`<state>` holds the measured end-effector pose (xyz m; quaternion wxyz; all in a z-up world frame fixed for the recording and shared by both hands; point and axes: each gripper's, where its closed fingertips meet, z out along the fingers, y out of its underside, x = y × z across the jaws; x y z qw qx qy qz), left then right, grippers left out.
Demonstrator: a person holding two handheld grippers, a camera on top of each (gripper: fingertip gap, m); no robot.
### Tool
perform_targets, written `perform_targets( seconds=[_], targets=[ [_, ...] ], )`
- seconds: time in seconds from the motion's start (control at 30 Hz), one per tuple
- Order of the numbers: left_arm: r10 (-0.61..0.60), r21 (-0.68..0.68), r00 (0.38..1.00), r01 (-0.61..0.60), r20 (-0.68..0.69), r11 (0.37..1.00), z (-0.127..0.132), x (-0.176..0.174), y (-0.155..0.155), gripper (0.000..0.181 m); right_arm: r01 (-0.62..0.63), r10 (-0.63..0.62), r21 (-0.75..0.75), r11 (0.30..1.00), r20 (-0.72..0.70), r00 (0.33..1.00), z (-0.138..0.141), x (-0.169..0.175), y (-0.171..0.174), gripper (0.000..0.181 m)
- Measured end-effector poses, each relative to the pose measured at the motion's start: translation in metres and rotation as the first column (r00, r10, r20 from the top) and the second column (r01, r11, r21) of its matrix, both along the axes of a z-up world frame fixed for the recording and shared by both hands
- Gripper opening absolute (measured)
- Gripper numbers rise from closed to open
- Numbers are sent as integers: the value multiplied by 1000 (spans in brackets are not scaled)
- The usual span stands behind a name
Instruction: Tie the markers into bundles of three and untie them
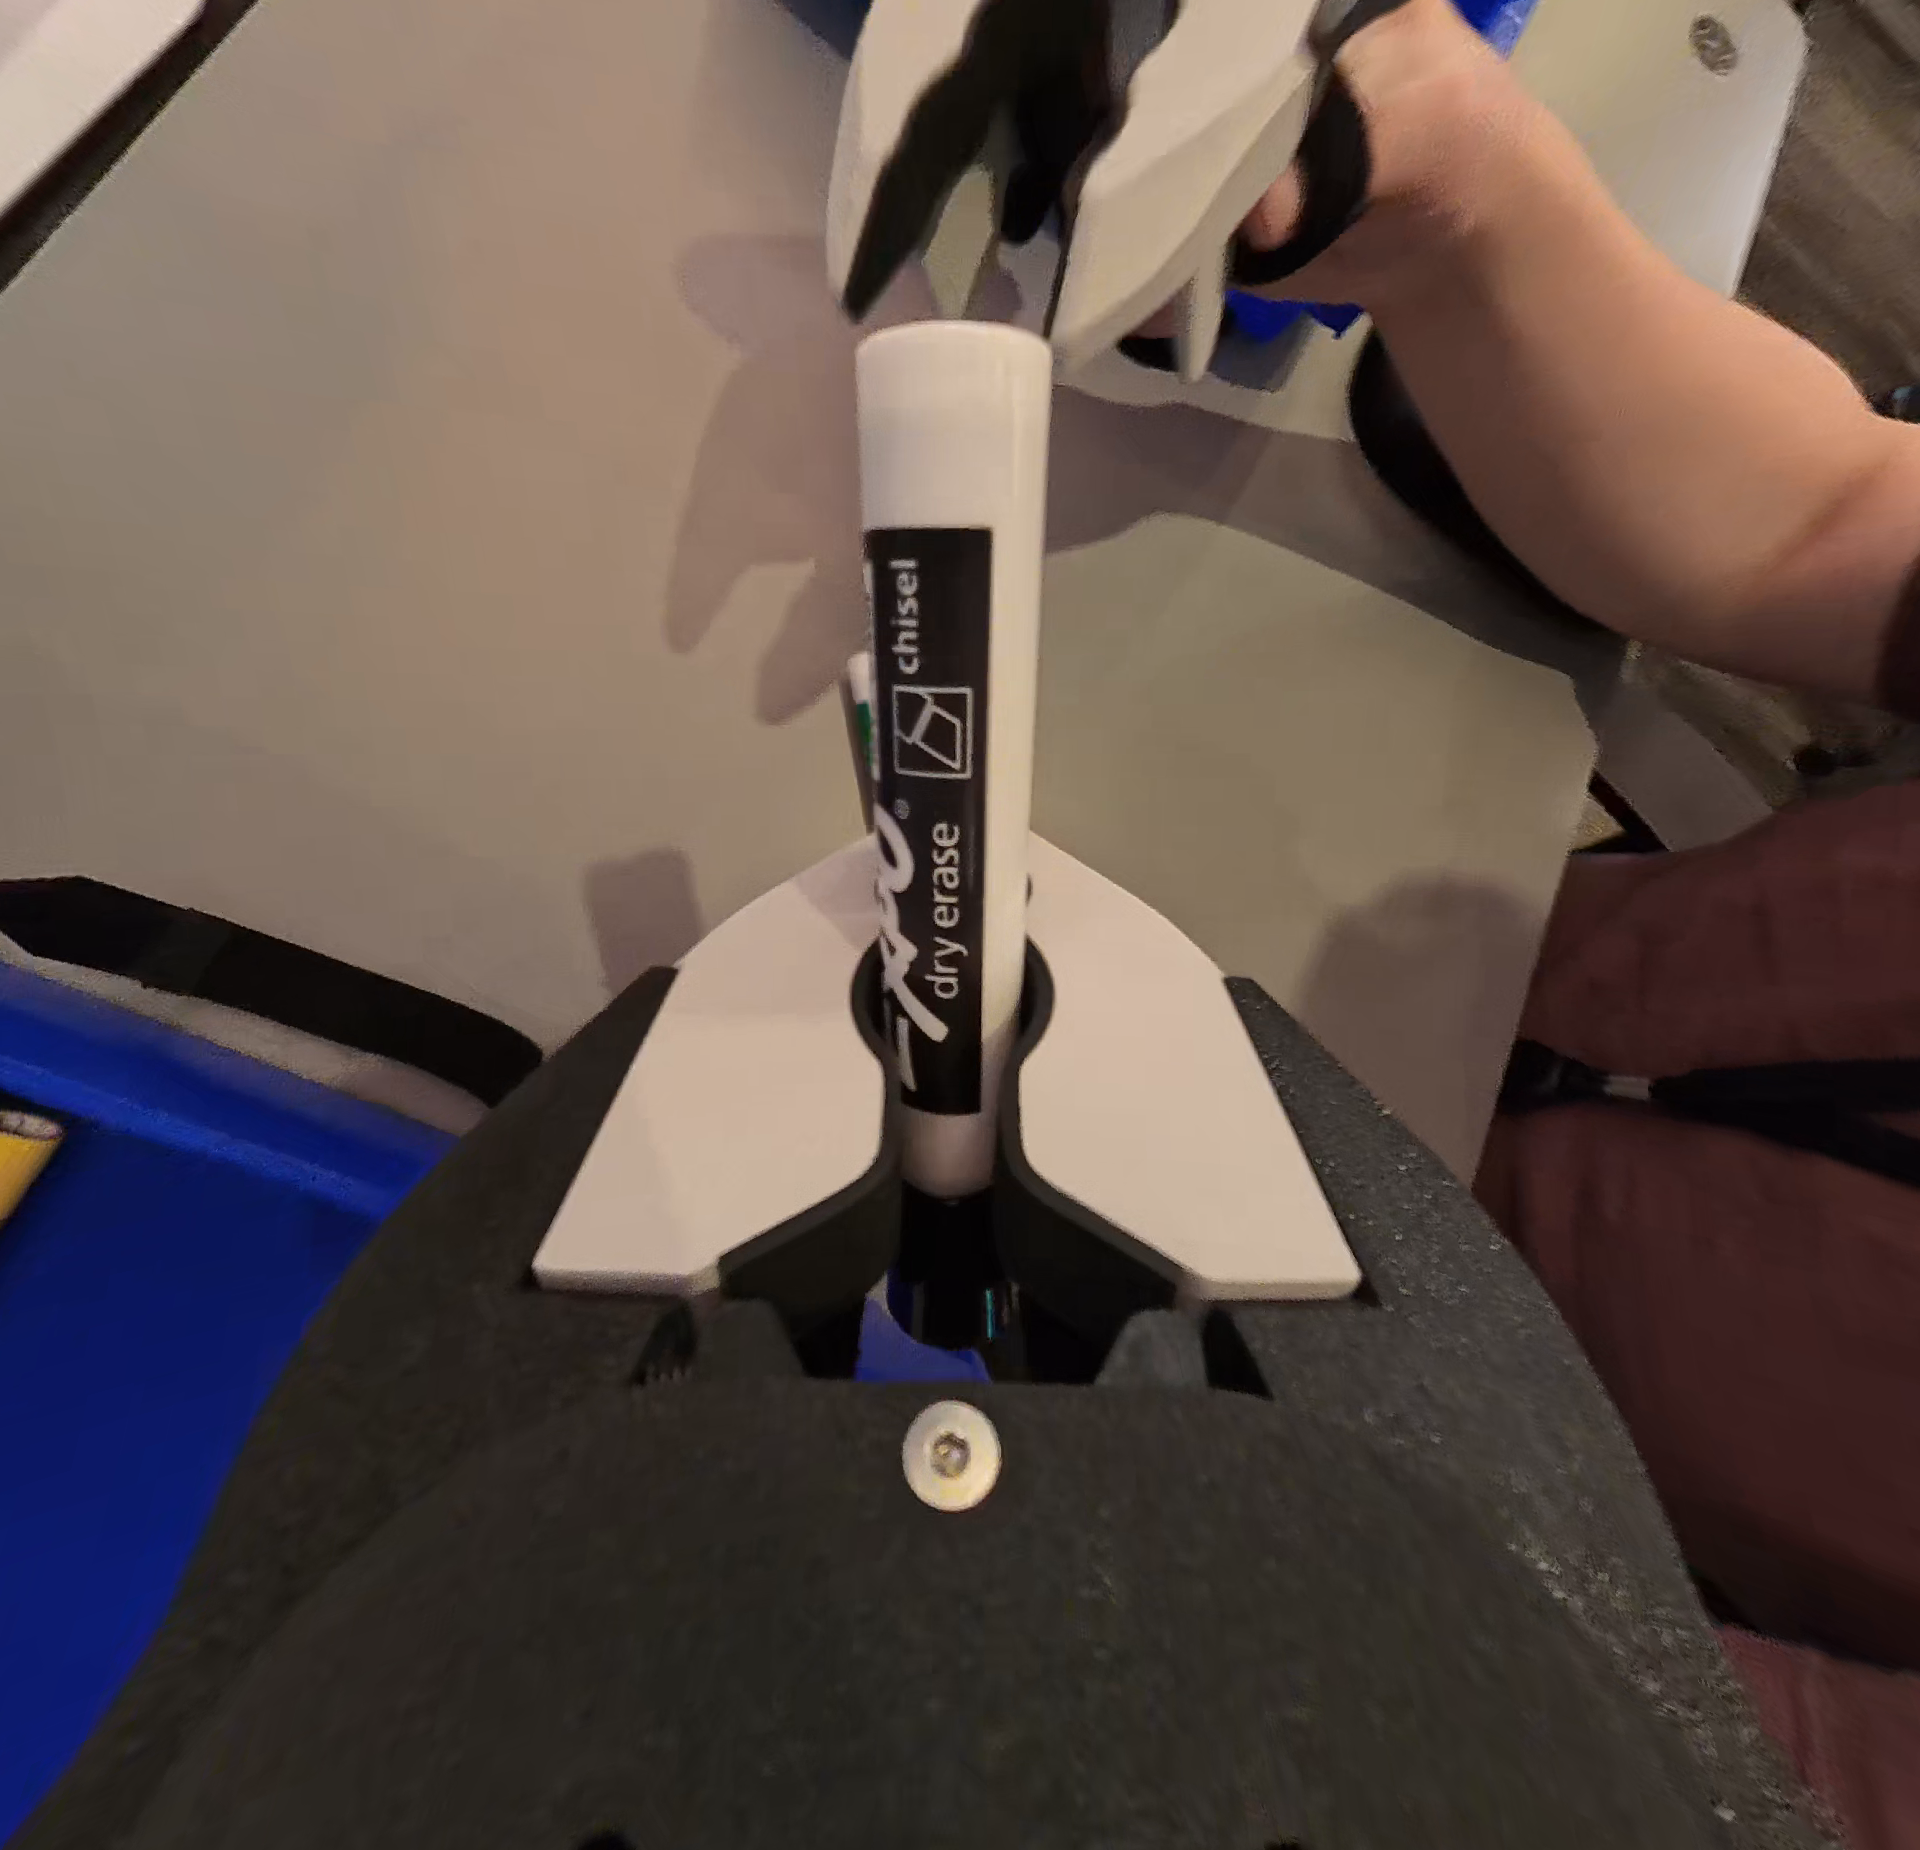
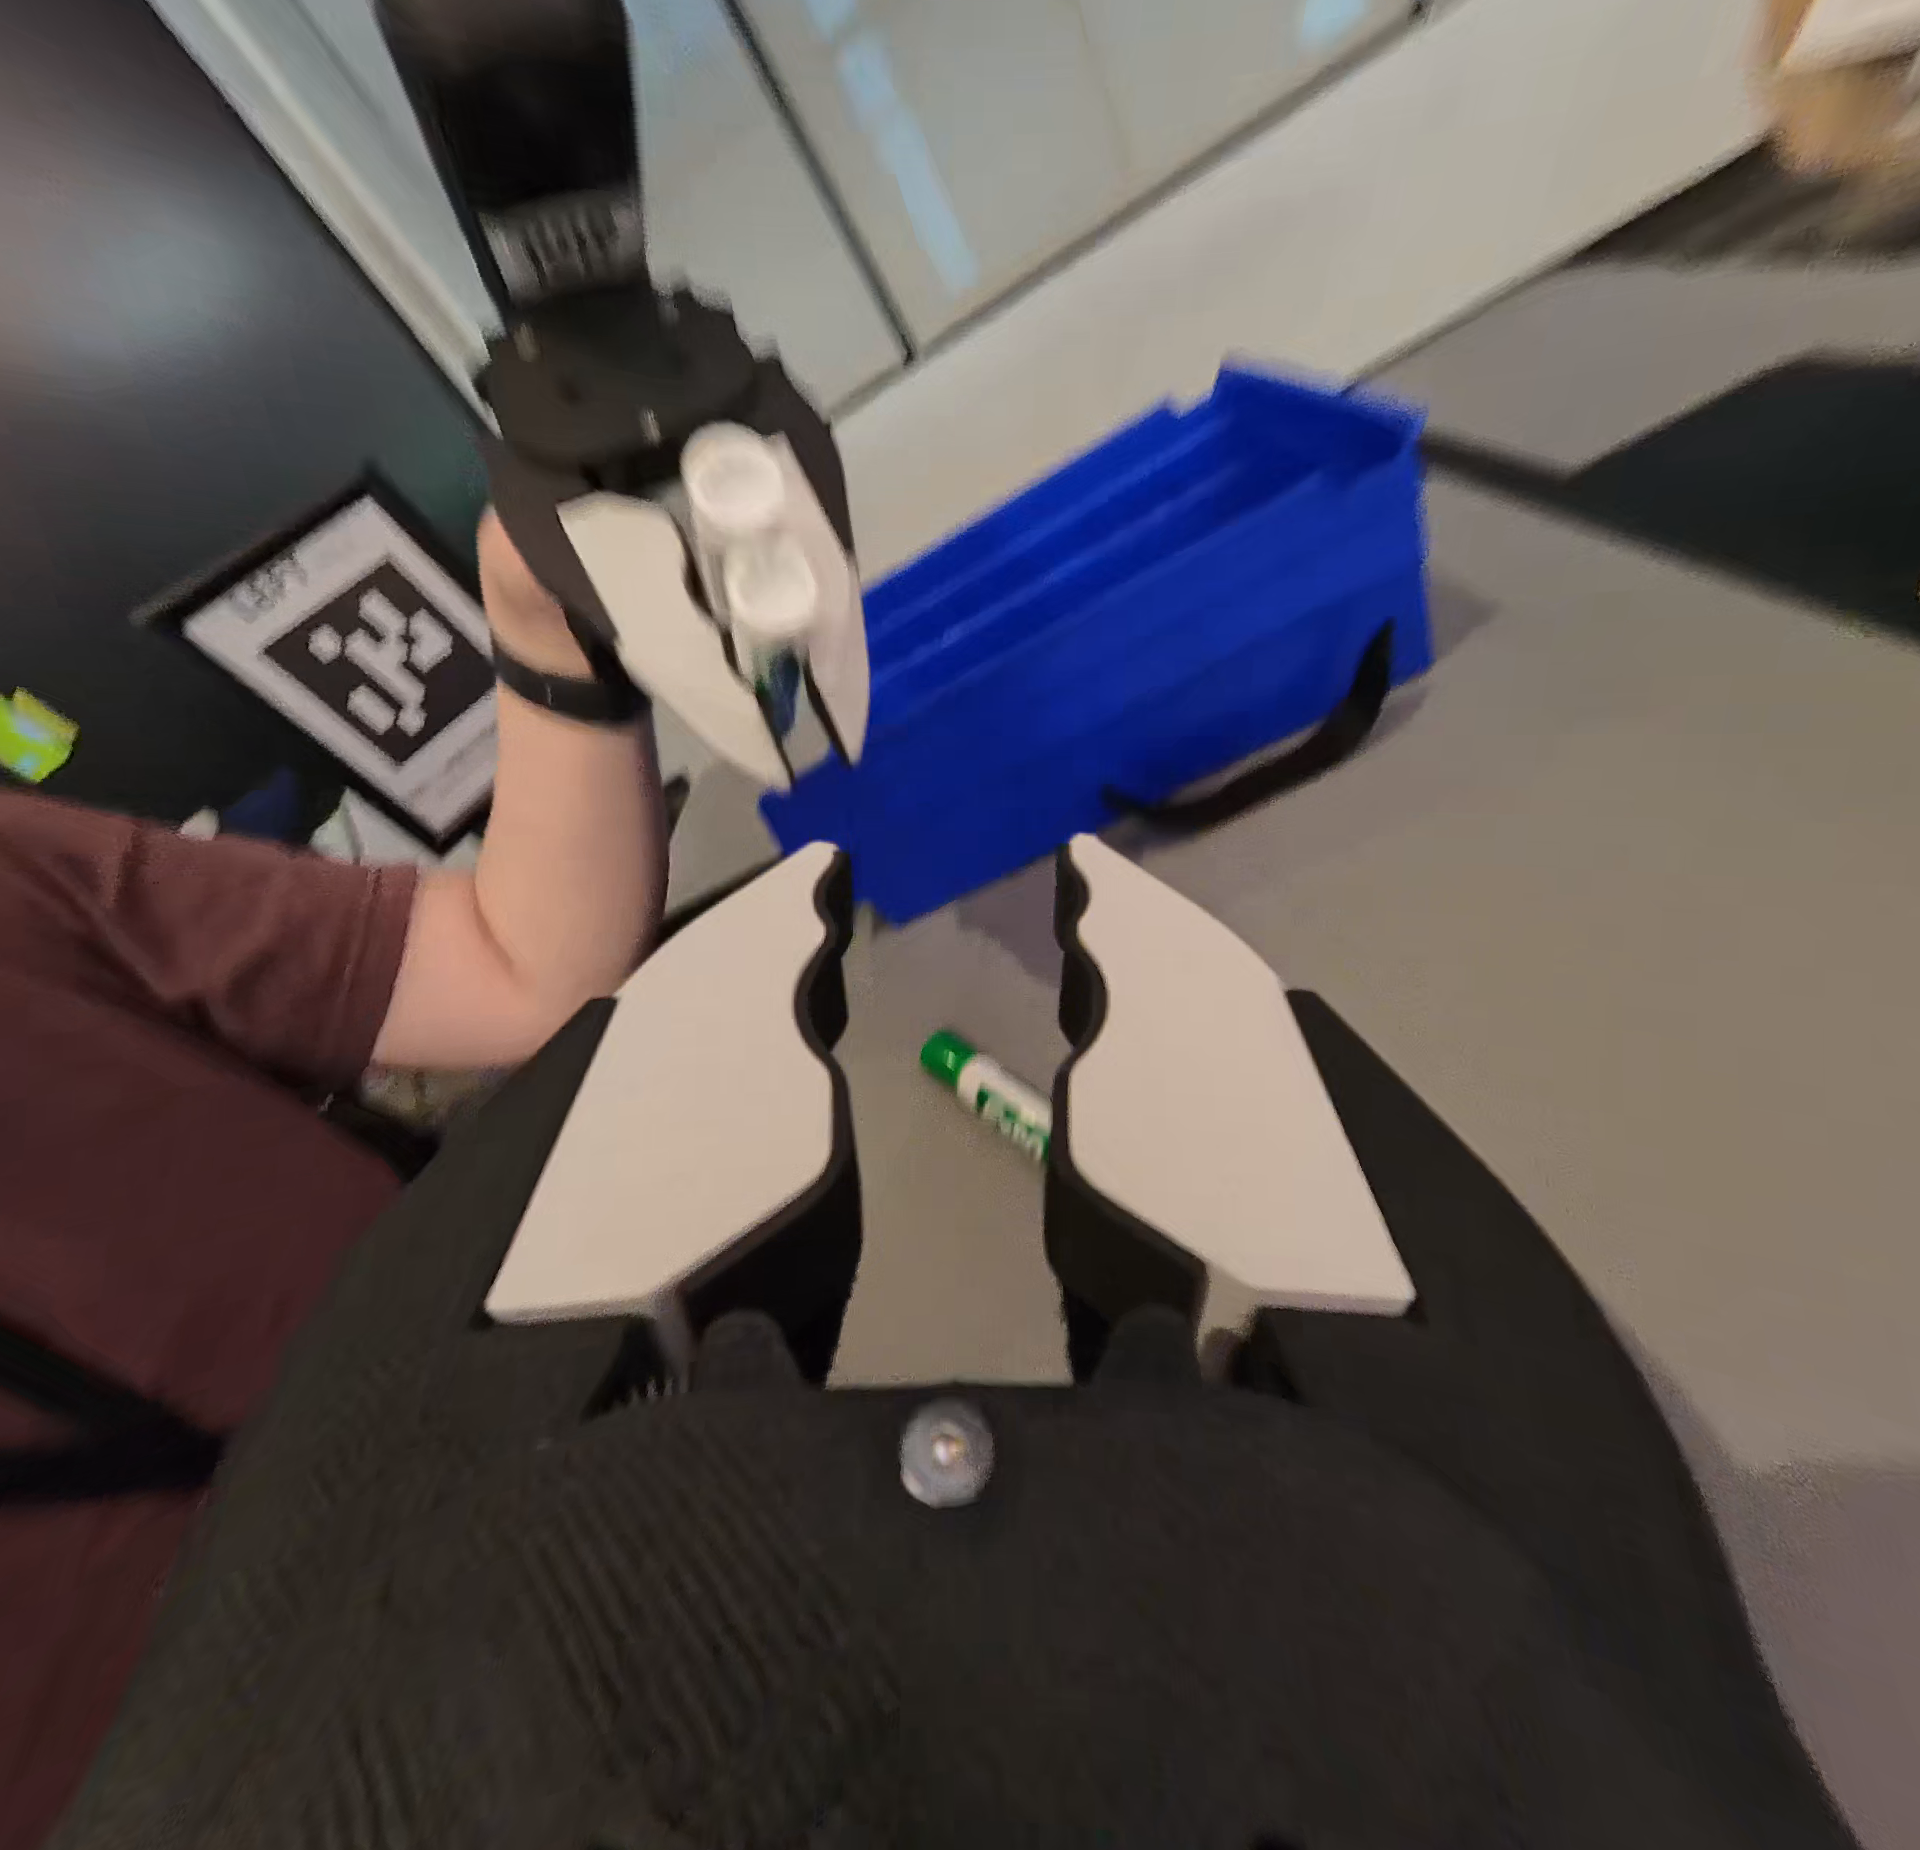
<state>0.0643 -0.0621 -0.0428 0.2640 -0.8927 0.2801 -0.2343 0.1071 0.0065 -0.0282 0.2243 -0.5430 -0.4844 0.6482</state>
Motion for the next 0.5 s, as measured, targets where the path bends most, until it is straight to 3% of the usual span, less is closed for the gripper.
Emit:
perform_targets(
  seconds=[0.1,0.23,0.5],
  targets=[
    [-12,10,1000,11,14,1000,7,-7,-10,14,-123,109,52,991,218,970,-47,-5,-20,39],
    [-9,23,1000,8,22,1000,13,-13,-15,14,-196,39,288,937,474,880,-108,-5,-20,44],
    [-34,16,999,33,29,999,15,-15,-23,15,-312,88,407,859,482,872,-130,-2,-30,50]
  ],
)
